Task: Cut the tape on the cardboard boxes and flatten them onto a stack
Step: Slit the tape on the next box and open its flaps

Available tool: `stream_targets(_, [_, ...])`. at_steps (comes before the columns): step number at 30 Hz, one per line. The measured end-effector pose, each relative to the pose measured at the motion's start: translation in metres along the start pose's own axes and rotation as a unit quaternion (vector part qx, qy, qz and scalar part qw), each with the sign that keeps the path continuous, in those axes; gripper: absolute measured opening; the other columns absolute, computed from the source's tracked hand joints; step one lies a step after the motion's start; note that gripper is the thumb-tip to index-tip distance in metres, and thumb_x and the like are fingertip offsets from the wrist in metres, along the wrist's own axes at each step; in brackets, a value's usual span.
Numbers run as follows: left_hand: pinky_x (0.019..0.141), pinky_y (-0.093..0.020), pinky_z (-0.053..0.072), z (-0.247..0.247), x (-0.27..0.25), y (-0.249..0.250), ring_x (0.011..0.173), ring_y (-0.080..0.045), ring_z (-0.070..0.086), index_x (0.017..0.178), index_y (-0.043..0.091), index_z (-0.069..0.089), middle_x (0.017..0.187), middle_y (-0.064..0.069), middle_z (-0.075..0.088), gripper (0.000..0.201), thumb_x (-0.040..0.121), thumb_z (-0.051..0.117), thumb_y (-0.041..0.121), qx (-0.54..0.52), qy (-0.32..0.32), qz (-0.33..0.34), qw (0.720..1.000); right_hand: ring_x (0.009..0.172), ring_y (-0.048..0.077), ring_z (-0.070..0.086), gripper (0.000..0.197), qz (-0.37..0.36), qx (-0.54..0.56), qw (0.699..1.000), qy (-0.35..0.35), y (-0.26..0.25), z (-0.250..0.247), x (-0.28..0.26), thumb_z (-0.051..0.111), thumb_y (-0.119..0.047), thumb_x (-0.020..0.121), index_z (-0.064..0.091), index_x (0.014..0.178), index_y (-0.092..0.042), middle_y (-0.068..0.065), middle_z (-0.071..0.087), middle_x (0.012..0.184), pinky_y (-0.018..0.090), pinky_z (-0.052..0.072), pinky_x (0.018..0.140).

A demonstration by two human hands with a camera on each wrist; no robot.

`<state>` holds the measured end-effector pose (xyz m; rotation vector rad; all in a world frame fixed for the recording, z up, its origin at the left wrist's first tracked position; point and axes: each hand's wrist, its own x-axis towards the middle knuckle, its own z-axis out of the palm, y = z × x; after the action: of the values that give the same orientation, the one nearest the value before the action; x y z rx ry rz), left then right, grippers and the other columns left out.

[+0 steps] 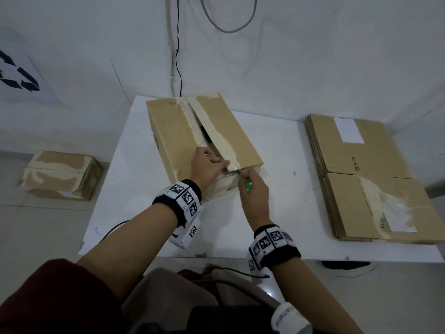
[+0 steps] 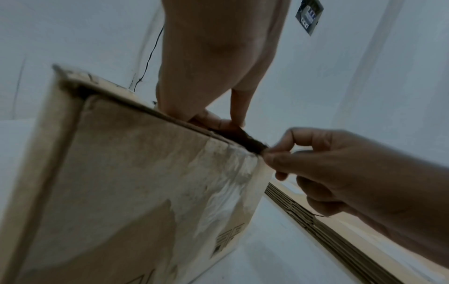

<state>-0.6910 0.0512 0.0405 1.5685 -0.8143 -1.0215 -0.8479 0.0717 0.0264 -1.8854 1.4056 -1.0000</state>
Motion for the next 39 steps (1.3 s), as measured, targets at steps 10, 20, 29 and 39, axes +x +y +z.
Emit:
stream_targets(10, [0.085,-0.042,0.045,0.034,0.000,0.016,0.093,-0.035,0.053,0.135,0.014,0.016,0.095,-0.018,0.061,0.090,0.075,0.081,0.026,0.240,0.083,0.056,0.966,0.053,0.007,0.047,0.011,0.026,-0.013,0.998,0.048,0.021,-0.035,-0.002,0.059,-0.021,0.094,0.058,0.100,-0.029,-0.010,0.060,0.079,0.023,0.038,0.049])
stream_targets(20, [0.058,-0.026,0.041,-0.045,0.006,0.018,0.055,-0.012,0.046,0.107,0.016,0.023,0.076,-0.005,0.051,0.067,0.073,0.080,0.009,0.336,-0.266,0.106,0.897,0.077,0.002,0.054,0.006,0.085,0.074,0.992,0.056,0.019,-0.040,0.060,0.049,-0.017,0.102,0.052,0.107,-0.016,-0.008,0.058,0.090,0.011,0.043,0.066])
stream_targets(29, [0.080,-0.037,0.044,-0.109,0.031,0.048,0.085,-0.026,0.061,0.119,0.019,0.027,0.090,-0.004,0.062,0.069,0.074,0.078,0.035,0.486,-0.174,0.043,0.856,0.091,-0.005,0.057,0.014,0.150,0.046,0.985,0.068,0.026,-0.048,0.068,0.046,-0.022,0.103,0.050,0.114,-0.015,0.003,0.059,0.118,0.017,0.045,0.071])
stream_targets(39, [0.096,-0.041,0.038,-0.003,0.003,0.039,0.110,-0.031,0.047,0.128,0.021,0.034,0.118,-0.010,0.053,0.098,0.055,0.081,0.066,0.453,-0.197,0.138,0.859,0.081,0.024,0.069,0.009,0.221,0.081,0.970,0.068,0.018,-0.052,0.039,0.057,-0.025,0.096,0.056,0.102,-0.019,0.001,0.071,0.089,0.040,0.054,0.070])
